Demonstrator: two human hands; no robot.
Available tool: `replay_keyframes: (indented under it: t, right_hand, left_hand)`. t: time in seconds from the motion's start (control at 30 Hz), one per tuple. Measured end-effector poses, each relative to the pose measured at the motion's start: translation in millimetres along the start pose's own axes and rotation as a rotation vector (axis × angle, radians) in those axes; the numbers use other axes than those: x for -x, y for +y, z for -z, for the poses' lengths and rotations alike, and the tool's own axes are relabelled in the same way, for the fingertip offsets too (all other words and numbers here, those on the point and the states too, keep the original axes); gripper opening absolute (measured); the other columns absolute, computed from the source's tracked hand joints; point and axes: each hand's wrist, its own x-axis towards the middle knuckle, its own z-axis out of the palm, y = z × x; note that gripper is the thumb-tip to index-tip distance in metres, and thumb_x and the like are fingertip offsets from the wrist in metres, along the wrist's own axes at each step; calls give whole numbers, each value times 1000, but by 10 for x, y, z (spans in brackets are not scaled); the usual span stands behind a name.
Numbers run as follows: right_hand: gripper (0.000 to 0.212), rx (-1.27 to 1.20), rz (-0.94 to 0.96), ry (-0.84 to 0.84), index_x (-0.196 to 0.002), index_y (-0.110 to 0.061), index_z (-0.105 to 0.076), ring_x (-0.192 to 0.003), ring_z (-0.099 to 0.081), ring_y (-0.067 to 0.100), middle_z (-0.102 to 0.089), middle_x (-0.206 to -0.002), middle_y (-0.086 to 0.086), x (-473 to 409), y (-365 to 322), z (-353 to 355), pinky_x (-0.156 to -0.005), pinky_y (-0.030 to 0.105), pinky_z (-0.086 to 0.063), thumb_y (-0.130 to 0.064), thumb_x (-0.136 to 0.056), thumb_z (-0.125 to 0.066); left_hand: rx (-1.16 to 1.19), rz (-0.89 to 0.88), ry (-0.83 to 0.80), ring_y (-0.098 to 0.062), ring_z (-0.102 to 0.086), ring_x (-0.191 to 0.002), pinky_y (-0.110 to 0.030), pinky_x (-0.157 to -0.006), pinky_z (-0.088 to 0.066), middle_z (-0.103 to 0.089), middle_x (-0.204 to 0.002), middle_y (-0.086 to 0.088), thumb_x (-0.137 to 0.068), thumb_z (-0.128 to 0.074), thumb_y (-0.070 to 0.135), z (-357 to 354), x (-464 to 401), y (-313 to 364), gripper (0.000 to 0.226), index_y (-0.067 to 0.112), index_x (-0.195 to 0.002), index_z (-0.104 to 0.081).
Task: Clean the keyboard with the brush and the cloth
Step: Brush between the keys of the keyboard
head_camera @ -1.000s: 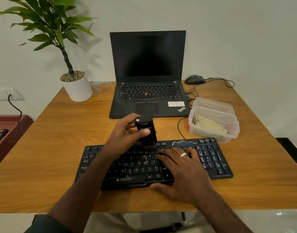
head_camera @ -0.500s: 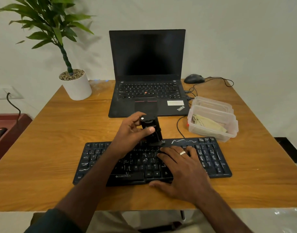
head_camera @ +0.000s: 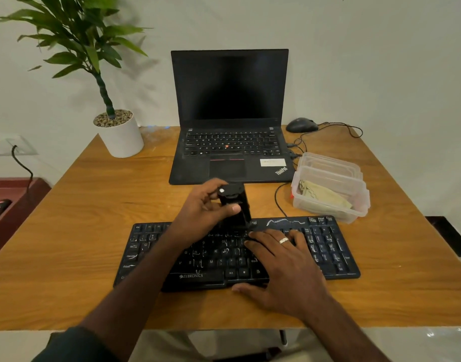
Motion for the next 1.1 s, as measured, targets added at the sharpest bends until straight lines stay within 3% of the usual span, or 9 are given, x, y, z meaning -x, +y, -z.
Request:
replay_keyframes:
  t: [0.13, 0.27, 0.37, 0.5, 0.63, 0.7, 0.83, 0.97, 1.1]
  right_hand:
    - [83, 0, -1, 8, -129, -24, -62, -121, -57, 18, -61, -132, -5, -3, -1, -2, -102, 53, -43, -89, -80, -43]
    - [83, 14, -1, 10, -129, -25, -62, -121, -57, 18, -61, -133, -6, -1, -5, -2, -102, 53, -43, -89, -80, -41]
    - [83, 18, 1, 13, -128, -25, -62, -121, -56, 18, -61, -132, -6, -5, -2, -3, -101, 52, -43, -88, -80, -43]
    - [81, -9, 6, 28, -125, -23, -64, -121, -56, 20, -62, -130, -4, -3, 6, -6, -99, 53, -44, -87, -80, -46]
    - [82, -3, -1, 29, -127, -24, -63, -121, -56, 18, -61, -131, -6, -4, 1, 1, -100, 54, -44, -88, -79, -45]
    - [82, 11, 0, 24, -127, -25, -62, -120, -57, 17, -61, -131, -7, -8, -1, 4, -101, 54, -44, -89, -79, -42]
    - [83, 12, -3, 11, -128, -26, -62, -120, -57, 16, -61, -131, -7, -6, 1, 2, -101, 52, -43, -89, -79, -41]
    - [81, 2, -6, 19, -126, -25, -62, -118, -57, 17, -62, -129, -6, -4, -1, 8, -100, 51, -44, -88, -79, -44]
    - [81, 3, -6, 12, -126, -25, -63, -120, -56, 16, -60, -132, -6, -5, 1, 16, -101, 50, -41, -88, -79, -44]
  left_hand:
    - [-146, -23, -24, -15, -74, -84, -23, -69, -58, -71, -101, -6, -85, -71, -3, 39, 15, 2, 27, 6, -108, -60]
    - [-234, -49, 30, -17, -75, -87, -32, -75, -62, -70, -103, -9, -83, -74, -2, 193, 19, 46, 27, 6, -105, -61]
    - [-191, -79, 20, -6, -72, -77, -17, -68, -56, -66, -99, -10, -83, -72, -7, -11, -26, 92, 26, 0, -105, -59]
    - [-205, -61, -71, -10, -72, -95, -19, -77, -55, -69, -104, -5, -82, -75, -3, -220, -79, 63, 29, 6, -108, -63]
    - [-329, -72, -53, 0, -70, -89, -13, -74, -53, -68, -99, 2, -81, -77, -2, 103, -77, 53, 29, 6, -105, -63]
    - [-320, -65, -9, -5, -72, -88, -17, -75, -55, -69, -99, 2, -82, -76, -1, 240, -67, 43, 28, 8, -105, -63]
    - [-146, -66, 33, -6, -71, -72, -16, -64, -54, -67, -96, -10, -85, -69, -8, 49, -19, 13, 26, -7, -108, -58]
    - [-102, -69, -58, -17, -73, -94, -26, -77, -59, -70, -106, -8, -83, -72, -6, -259, -69, -48, 31, -2, -112, -62]
    - [-65, -64, 3, -19, -74, -95, -31, -80, -60, -69, -108, -11, -84, -73, -4, -309, -197, -47, 28, 3, -109, -62]
